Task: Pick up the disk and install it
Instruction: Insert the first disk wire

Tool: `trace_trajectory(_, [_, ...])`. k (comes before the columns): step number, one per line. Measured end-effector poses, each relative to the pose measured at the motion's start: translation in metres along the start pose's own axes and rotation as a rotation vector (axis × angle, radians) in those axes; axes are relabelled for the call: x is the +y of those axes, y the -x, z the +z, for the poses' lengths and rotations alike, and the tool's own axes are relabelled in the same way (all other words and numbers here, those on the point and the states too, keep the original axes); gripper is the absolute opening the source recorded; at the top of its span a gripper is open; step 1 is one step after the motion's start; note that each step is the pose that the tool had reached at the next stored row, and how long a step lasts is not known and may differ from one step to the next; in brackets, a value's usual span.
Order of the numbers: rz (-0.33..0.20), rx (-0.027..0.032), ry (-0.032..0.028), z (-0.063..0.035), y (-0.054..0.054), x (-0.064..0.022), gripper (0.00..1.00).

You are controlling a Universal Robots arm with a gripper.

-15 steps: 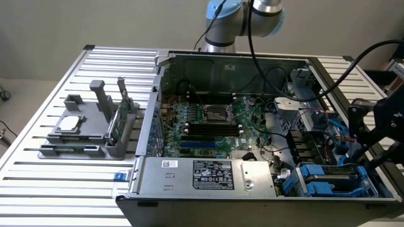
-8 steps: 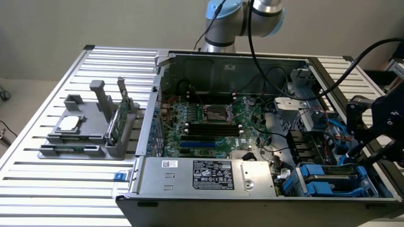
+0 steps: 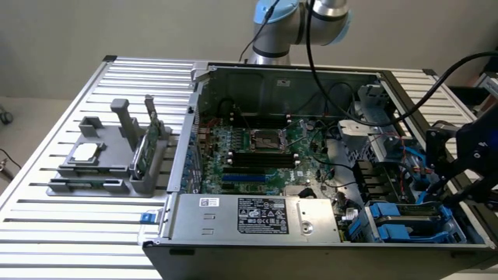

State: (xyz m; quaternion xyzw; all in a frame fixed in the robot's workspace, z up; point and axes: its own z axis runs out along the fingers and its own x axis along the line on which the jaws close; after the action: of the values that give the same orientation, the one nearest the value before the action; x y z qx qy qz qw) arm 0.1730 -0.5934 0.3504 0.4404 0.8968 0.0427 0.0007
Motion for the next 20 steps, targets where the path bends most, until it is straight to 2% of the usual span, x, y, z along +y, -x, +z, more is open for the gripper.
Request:
trace_trajectory(2, [0.005, 0.0094, 0.0077, 0.001, 0.001, -0.0007, 0.31])
trace_trajectory(7, [0.009, 0.0411, 0.0309, 0.003, 0.005, -0.0027, 0.31])
trace_trajectory(10, [0.01, 0.0553, 0.0376, 0.0049, 0.012, -0.0027, 0.31])
trace_trajectory(12, [0.011, 0.0664, 0.0391, 0.0057, 0.016, -0.0033, 0.31])
trace_trajectory(13, [0.012, 0.0731, 0.0375, 0.0058, 0.016, -0.0036, 0.31])
trace_trajectory(16, [0.016, 0.0994, 0.0224, 0.0057, 0.018, -0.0048, 0.31])
trace_trajectory(17, [0.017, 0.1083, 0.0217, 0.0058, 0.019, -0.0053, 0.31])
trace_trajectory(20, [0.018, 0.1301, 0.0313, 0.0066, 0.024, -0.0037, 0.31])
